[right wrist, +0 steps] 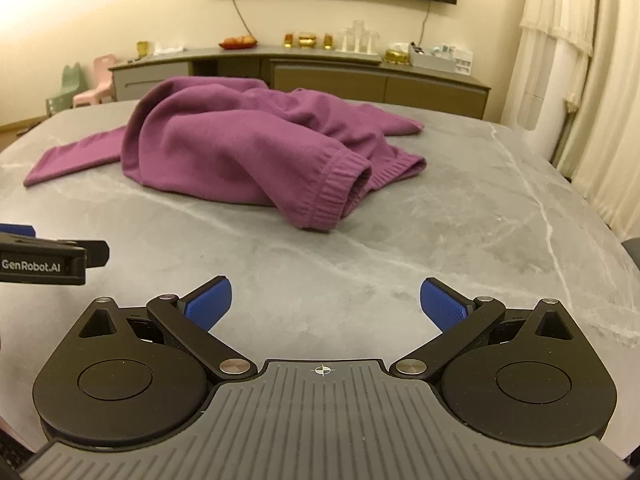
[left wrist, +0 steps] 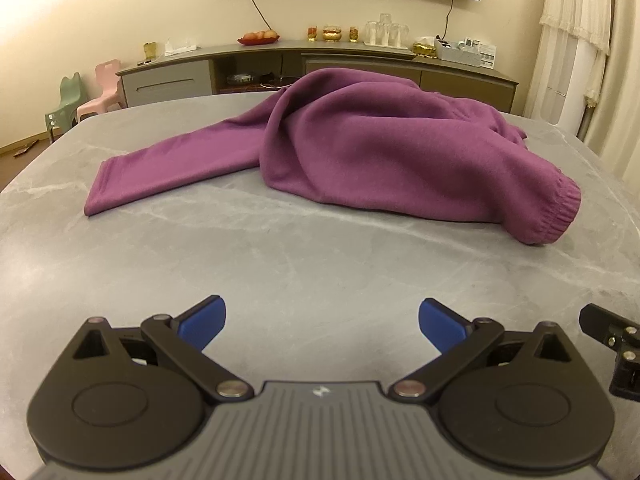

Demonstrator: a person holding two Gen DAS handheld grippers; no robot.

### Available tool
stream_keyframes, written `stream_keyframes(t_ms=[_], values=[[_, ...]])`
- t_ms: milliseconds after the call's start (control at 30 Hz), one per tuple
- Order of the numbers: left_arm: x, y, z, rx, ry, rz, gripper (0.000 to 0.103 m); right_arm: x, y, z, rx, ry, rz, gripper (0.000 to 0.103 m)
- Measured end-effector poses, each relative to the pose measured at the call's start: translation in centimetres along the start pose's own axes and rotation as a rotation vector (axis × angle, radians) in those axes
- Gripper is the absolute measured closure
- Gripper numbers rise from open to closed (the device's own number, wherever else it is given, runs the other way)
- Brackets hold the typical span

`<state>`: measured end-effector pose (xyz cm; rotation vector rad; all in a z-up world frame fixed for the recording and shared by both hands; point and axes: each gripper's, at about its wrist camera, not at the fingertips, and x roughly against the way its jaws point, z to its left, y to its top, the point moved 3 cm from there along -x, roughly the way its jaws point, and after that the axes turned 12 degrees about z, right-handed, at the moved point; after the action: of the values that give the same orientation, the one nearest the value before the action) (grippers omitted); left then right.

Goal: Fold clothes

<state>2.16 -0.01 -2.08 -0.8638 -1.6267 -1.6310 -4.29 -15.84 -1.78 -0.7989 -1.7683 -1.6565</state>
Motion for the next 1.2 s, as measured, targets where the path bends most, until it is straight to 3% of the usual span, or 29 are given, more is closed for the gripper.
stream_keyframes(t_ms=[333,433,467,500,533,567,600,633,667,700,1200], values=[[-0.2,-0.5,-0.4,-0.008,-0.038,0.003,0.0,-0.6,-0.3,0.1,-0.002,-0.004,0.025,0.002],[0.0,-0.7,-1.2,-0.04,-0.054,0.035,0.0,-0.8,-0.3,0.1,-0.004,-0.003,0.028,0.002],[0.1,-0.8,-1.5,-0.06,-0.058,0.05,0.0,-0.9,-0.3,0.0,-0.005,0.002,0.026,0.005],[0.2,-0.9,-1.8,-0.077,-0.06,0.055,0.0,-0.9,-0.3,-0.1,-0.009,0.014,0.021,0.024],[0.4,-1.0,-2.1,-0.094,-0.062,0.061,0.013,-0.9,-0.2,-0.3,-0.02,0.036,0.02,0.041],[0.6,-1.0,-2.3,-0.106,-0.067,0.07,0.03,-1.0,-0.2,-0.5,-0.037,0.065,0.033,0.072],[0.6,-1.2,-2.5,-0.106,-0.072,0.083,0.063,-1.2,-0.1,-0.9,-0.06,0.093,0.051,0.091],[0.7,-1.4,-2.4,-0.095,-0.069,0.089,0.077,-1.3,-0.2,-1.1,-0.081,0.114,0.063,0.095],[0.7,-1.5,-2.3,-0.082,-0.06,0.087,0.084,-1.3,-0.2,-1.4,-0.098,0.126,0.067,0.1],[0.7,-1.7,-2.3,-0.078,-0.057,0.086,0.102,-1.3,-0.2,-1.5,-0.106,0.13,0.067,0.103],[2.2,-1.9,-2.0,-0.08,-0.022,0.011,0.103,-1.4,-0.2,-1.9,-0.121,0.116,0.077,0.103]])
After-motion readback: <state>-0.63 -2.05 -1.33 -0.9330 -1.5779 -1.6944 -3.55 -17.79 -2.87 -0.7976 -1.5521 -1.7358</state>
